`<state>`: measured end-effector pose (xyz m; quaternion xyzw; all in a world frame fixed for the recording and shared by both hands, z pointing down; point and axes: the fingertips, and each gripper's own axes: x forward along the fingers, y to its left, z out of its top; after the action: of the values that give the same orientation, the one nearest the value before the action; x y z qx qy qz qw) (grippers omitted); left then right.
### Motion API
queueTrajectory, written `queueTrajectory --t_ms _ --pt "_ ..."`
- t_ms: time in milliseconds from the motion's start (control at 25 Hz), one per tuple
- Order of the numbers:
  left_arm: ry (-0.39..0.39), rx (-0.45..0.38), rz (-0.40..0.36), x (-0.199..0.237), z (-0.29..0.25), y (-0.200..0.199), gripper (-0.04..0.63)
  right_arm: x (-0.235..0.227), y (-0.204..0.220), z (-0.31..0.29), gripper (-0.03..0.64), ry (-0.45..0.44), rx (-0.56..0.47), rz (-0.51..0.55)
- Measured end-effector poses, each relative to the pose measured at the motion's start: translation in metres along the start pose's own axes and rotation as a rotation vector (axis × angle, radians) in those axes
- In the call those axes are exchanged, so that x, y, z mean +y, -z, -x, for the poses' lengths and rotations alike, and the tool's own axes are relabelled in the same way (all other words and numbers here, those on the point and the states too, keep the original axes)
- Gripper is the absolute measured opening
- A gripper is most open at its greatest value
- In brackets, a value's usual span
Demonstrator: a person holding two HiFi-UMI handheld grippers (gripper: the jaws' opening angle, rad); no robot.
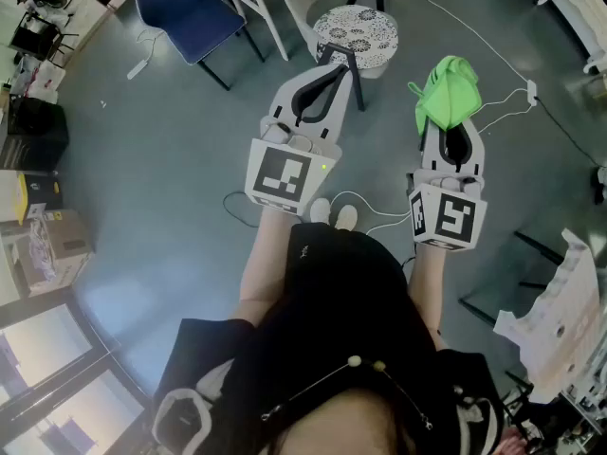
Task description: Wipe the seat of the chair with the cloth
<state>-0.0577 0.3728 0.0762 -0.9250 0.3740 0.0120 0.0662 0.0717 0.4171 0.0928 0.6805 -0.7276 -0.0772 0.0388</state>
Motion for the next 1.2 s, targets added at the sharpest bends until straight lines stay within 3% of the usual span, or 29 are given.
queueTrajectory --t_ms 320,520,680,1200 --pt "-0.005 0.001 0.0 -0.003 0.0 0.003 0.005 -0.004 0.003 0.003 0.048 0.0 0.0 -0.005" --pt "-0.019 -0.001 0.005 -0.007 -0.003 0.005 0.006 -0.008 0.005 0.004 0.049 -0.055 -0.016 -0.077" --pt "-0.05 -0.011 0.004 -0.01 -0.003 0.006 0.006 -0.015 0.007 0.01 0.049 -0.07 -0.027 -0.026" --pt "-0.091 0.033 0.028 -0.006 -0.026 0.034 0.006 -0.042 0.034 -0.01 0.049 -0.111 0.007 -0.04"
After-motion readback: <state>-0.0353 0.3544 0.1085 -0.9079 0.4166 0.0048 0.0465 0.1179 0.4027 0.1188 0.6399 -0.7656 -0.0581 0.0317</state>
